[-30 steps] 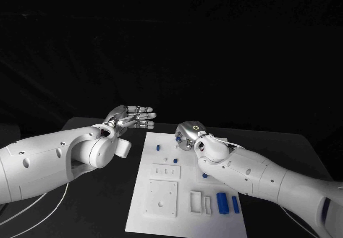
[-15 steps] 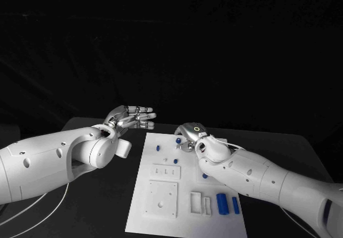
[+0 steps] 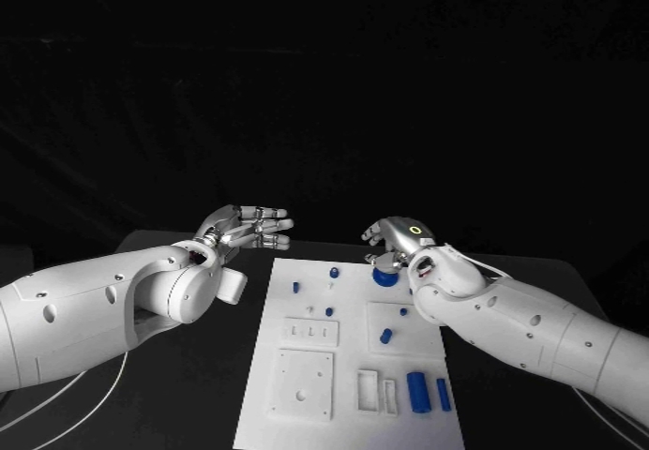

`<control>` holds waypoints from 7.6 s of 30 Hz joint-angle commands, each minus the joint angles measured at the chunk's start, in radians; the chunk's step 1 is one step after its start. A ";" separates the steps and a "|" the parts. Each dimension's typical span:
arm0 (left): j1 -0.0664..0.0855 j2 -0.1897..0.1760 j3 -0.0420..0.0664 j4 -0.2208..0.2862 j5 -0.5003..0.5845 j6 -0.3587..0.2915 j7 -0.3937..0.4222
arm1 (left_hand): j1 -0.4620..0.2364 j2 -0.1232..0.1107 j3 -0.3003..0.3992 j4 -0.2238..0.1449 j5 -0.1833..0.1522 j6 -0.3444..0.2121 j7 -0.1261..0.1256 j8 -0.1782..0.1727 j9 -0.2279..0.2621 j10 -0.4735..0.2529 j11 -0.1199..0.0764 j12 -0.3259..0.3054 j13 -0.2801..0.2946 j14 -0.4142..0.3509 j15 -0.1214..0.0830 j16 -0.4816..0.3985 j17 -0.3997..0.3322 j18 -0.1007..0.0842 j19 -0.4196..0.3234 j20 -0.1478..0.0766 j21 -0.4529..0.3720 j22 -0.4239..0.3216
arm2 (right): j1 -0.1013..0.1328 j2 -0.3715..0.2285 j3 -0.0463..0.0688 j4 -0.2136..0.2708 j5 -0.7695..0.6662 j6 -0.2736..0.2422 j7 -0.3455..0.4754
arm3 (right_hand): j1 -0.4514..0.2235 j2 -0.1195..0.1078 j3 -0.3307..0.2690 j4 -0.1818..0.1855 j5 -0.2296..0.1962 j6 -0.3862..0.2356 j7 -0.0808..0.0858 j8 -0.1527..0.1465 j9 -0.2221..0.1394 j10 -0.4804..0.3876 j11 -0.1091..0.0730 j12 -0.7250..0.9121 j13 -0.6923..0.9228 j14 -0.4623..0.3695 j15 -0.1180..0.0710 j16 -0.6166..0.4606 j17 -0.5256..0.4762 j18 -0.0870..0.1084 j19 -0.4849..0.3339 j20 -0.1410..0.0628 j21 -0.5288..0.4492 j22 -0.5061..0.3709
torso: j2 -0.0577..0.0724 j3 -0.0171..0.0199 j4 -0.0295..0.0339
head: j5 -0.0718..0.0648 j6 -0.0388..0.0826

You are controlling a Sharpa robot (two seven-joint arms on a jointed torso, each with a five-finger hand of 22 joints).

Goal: Assemble the parts on the task board

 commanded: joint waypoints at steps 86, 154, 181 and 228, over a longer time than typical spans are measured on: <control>0.002 -0.007 0.000 -0.022 -0.011 0.032 -0.006 | 0.000 -0.009 0.003 0.005 -0.011 -0.017 0.001 0.000 -0.001 -0.011 0.000 -0.001 0.000 -0.004 0.007 -0.002 0.000 0.002 -0.008 0.001 0.003 -0.002 | -0.022 -0.021 0.048 -0.125 0.251 0.333 0.085 | -0.013 0.089 -0.153 -0.098 0.289 -0.031 0.009 0.004 0.000 0.051 -0.063 1.085 1.132 0.001 -0.033 0.209 0.502 -0.067 0.021 -0.034 0.574 0.237 | 0.011 0.0197 -0.0051 | 0.008 -0.020; 0.002 -0.009 0.000 -0.025 -0.015 0.036 -0.015 | 0.006 -0.010 0.004 0.002 -0.010 -0.021 0.002 0.000 -0.001 -0.015 0.001 -0.001 0.000 -0.005 0.008 -0.002 0.000 0.002 -0.009 0.001 0.003 -0.001 | -0.026 -0.047 0.048 -0.002 0.084 0.209 0.063 | -0.022 0.070 -0.244 -0.050 0.222 -0.011 -0.001 0.005 0.000 0.048 -0.068 1.060 1.111 0.003 -0.038 0.196 0.501 -0.070 0.022 -0.039 0.577 0.237 | 0.012 0.0193 -0.0079 | 0.003 -0.011; 0.002 -0.009 0.000 -0.027 -0.017 0.039 -0.017 | 0.006 -0.010 0.004 0.002 -0.010 -0.021 0.002 0.000 -0.001 -0.015 0.001 -0.001 0.000 -0.005 0.008 -0.002 0.000 0.002 -0.009 0.001 0.003 -0.001 | -0.034 -0.051 0.048 -0.052 0.070 0.277 0.053 | 0.004 0.070 -0.341 0.004 0.227 -0.036 0.002 0.005 0.000 0.036 -0.064 1.047 1.090 0.003 -0.034 0.192 0.502 -0.069 0.022 -0.034 0.568 0.237 | 0.012 0.0191 -0.0045 | -0.004 -0.014; 0.002 -0.008 -0.002 -0.030 -0.019 0.043 -0.030 | 0.008 -0.012 0.006 0.003 -0.009 -0.034 0.003 -0.001 -0.002 -0.018 0.002 -0.001 0.000 -0.007 0.009 -0.002 0.000 0.002 -0.010 0.002 0.003 -0.001 | -0.040 -0.040 0.042 -0.070 0.054 0.350 0.034 | -0.023 0.067 -0.234 -0.027 0.247 0.008 -0.006 0.003 0.000 0.037 -0.071 1.049 1.093 0.004 -0.038 0.191 0.512 -0.071 0.020 -0.037 0.570 0.237 | 0.010 0.0187 -0.0059 | -0.006 -0.017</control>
